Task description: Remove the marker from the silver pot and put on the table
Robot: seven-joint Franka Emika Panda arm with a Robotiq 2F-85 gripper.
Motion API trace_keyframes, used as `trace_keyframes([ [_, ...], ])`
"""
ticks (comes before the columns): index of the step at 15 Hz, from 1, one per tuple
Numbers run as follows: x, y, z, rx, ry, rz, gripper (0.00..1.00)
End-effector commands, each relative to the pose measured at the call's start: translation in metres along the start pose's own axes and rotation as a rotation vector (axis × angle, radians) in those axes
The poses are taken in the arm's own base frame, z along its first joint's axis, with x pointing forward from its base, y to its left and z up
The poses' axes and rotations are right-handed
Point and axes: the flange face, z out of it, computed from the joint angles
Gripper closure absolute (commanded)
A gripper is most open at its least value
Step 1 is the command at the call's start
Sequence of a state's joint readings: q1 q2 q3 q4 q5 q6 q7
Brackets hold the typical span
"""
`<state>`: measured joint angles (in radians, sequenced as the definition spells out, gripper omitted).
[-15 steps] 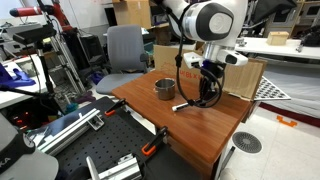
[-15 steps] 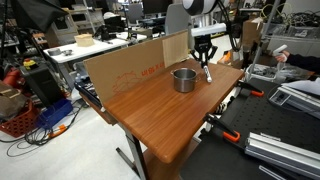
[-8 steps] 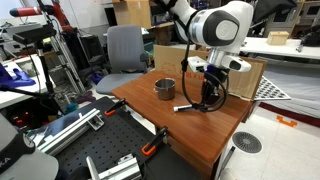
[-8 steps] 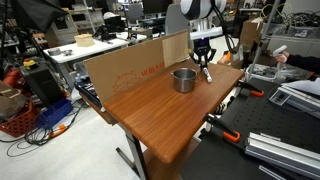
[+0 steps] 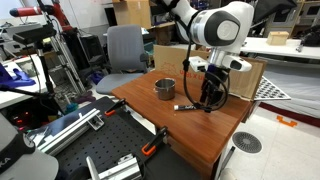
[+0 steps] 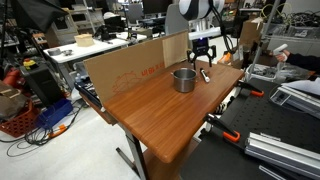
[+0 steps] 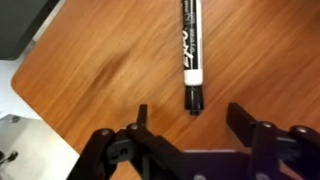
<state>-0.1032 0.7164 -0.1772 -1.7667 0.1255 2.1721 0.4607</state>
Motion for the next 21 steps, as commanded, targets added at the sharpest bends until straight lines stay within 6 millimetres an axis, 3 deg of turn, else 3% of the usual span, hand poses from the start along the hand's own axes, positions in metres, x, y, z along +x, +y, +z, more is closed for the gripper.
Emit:
trace_keyframes([
  [1, 0.004, -0.004, -0.003, 0.012, -0.020, -0.022, 0.00],
  [7, -0.007, -0.014, -0.027, 0.043, 0.023, -0.076, 0.00],
  [16, -0.053, -0.013, -0.122, 0.114, 0.133, -0.143, 0.00],
  [20, -0.072, -0.007, -0.140, 0.107, 0.162, -0.174, 0.00],
  [21, -0.061, -0.013, -0.138, 0.118, 0.148, -0.143, 0.00],
])
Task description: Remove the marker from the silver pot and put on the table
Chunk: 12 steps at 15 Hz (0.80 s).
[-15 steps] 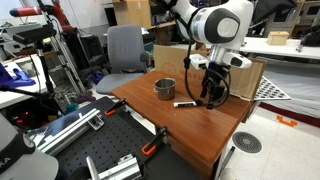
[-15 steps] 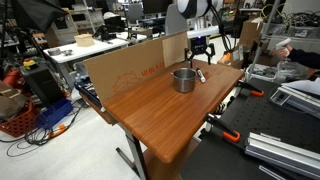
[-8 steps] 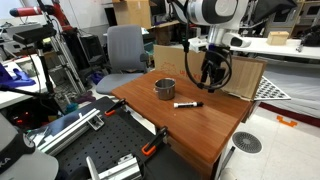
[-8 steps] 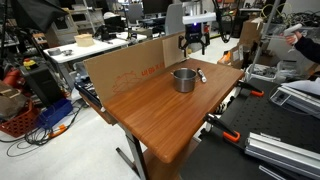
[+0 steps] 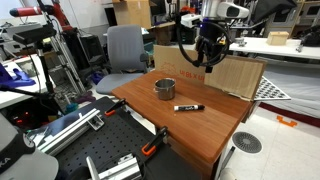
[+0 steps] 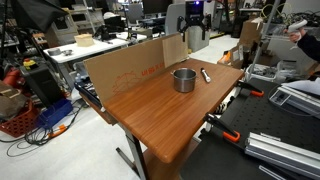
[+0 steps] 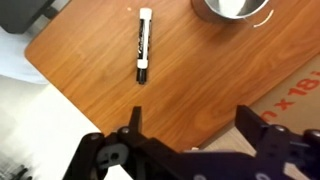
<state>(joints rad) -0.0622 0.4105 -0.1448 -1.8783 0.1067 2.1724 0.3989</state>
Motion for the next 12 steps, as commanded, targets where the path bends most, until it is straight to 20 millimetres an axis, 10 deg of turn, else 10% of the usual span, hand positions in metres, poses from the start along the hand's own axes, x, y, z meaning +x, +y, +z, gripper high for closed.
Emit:
trace_keyframes([
  [1, -0.0031, 0.0009, -0.0022, -0.003, 0.000, -0.005, 0.00],
  [12, -0.0066, 0.0027, -0.0003, -0.006, -0.004, -0.010, 0.00],
])
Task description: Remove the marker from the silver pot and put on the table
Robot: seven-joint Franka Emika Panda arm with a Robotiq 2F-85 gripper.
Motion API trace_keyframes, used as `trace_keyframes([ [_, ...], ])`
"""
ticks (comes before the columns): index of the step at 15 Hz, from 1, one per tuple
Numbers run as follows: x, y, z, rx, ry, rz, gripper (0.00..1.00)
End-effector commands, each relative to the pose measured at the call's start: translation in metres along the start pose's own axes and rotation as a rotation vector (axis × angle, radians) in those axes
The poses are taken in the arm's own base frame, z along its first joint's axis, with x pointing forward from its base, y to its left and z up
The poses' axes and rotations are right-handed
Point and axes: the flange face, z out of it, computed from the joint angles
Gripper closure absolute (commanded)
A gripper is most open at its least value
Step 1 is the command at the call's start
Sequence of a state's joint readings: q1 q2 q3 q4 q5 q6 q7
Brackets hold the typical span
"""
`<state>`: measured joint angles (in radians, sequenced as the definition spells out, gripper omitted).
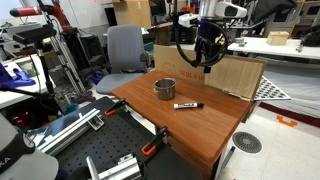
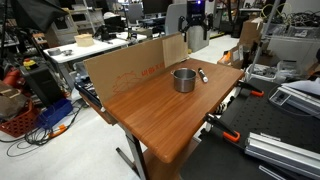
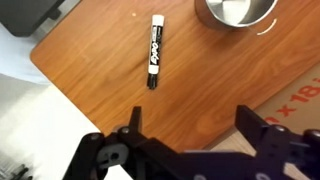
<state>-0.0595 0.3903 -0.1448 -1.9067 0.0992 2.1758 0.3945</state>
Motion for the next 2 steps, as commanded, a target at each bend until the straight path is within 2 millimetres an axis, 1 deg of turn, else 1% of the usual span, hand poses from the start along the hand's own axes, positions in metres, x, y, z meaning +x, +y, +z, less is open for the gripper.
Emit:
trace_keyframes([
  [1, 0.0003, 0.0001, -0.0005, 0.000, -0.001, 0.000, 0.00],
  [2, 0.0003, 0.0001, -0.0005, 0.000, -0.001, 0.000, 0.00],
])
